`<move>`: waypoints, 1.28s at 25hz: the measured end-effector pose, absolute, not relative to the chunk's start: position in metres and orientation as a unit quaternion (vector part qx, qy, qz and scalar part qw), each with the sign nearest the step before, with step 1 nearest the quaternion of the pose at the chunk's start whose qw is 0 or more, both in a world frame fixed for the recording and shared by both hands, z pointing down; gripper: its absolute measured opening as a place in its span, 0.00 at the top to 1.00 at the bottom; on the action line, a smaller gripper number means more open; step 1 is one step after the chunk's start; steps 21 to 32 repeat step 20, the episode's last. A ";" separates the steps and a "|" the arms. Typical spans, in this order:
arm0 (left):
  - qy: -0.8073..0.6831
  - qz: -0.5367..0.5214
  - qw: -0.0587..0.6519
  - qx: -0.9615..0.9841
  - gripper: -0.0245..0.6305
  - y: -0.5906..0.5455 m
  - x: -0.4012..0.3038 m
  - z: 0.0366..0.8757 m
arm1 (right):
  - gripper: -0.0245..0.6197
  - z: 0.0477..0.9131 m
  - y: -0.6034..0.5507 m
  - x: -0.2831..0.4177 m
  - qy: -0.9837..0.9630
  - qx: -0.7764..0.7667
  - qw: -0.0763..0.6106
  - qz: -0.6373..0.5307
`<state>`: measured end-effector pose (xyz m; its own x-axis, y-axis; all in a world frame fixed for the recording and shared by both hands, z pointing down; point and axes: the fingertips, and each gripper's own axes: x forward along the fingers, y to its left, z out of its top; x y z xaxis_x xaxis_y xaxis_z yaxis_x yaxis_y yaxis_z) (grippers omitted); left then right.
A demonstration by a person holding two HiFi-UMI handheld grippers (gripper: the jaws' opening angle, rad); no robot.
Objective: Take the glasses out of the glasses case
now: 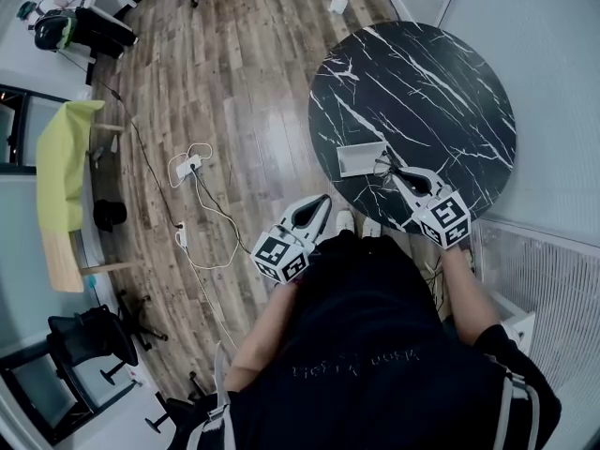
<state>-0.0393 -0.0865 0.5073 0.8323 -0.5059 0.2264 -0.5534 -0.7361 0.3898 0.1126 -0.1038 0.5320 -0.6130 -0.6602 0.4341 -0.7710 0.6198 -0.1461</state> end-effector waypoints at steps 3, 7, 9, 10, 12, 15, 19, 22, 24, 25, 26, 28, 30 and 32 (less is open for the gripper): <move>-0.287 0.050 0.227 0.929 0.93 -0.089 -0.042 0.506 | 0.91 0.522 -0.101 0.112 -0.885 0.409 0.156 0.160; -0.290 0.047 0.230 0.928 0.93 -0.091 -0.047 0.507 | 0.91 0.510 -0.097 0.112 -0.887 0.414 0.123 0.162; -0.289 0.044 0.232 0.928 0.93 -0.091 -0.049 0.507 | 0.91 0.502 -0.092 0.110 -0.893 0.407 0.093 0.166; -0.288 0.041 0.232 0.928 0.93 -0.092 -0.048 0.506 | 0.91 0.498 -0.089 0.110 -0.897 0.402 0.079 0.169; -0.285 0.037 0.230 0.930 0.93 -0.092 -0.048 0.503 | 0.91 0.493 -0.083 0.109 -0.901 0.394 0.059 0.172; -0.283 0.034 0.227 0.931 0.93 -0.093 -0.045 0.499 | 0.91 0.487 -0.075 0.111 -0.902 0.397 0.041 0.165; -0.283 0.025 0.228 0.931 0.93 -0.092 -0.046 0.494 | 0.91 0.479 -0.069 0.114 -0.898 0.406 0.006 0.168; -0.283 0.024 0.226 0.932 0.93 -0.092 -0.046 0.492 | 0.91 0.477 -0.068 0.115 -0.897 0.408 -0.002 0.171; -0.283 0.024 0.226 0.932 0.93 -0.092 -0.046 0.492 | 0.91 0.477 -0.068 0.115 -0.897 0.408 -0.002 0.171; -0.283 0.024 0.226 0.932 0.93 -0.092 -0.046 0.492 | 0.91 0.477 -0.068 0.115 -0.897 0.408 -0.002 0.171; -0.283 0.024 0.226 0.932 0.93 -0.092 -0.046 0.492 | 0.91 0.477 -0.068 0.115 -0.897 0.408 -0.002 0.171; -0.283 0.024 0.226 0.932 0.93 -0.092 -0.046 0.492 | 0.91 0.477 -0.068 0.115 -0.897 0.408 -0.002 0.171; -0.283 0.024 0.226 0.932 0.93 -0.092 -0.046 0.492 | 0.91 0.477 -0.068 0.115 -0.897 0.408 -0.002 0.171; -0.283 0.024 0.226 0.932 0.93 -0.092 -0.046 0.492 | 0.91 0.477 -0.068 0.115 -0.897 0.408 -0.002 0.171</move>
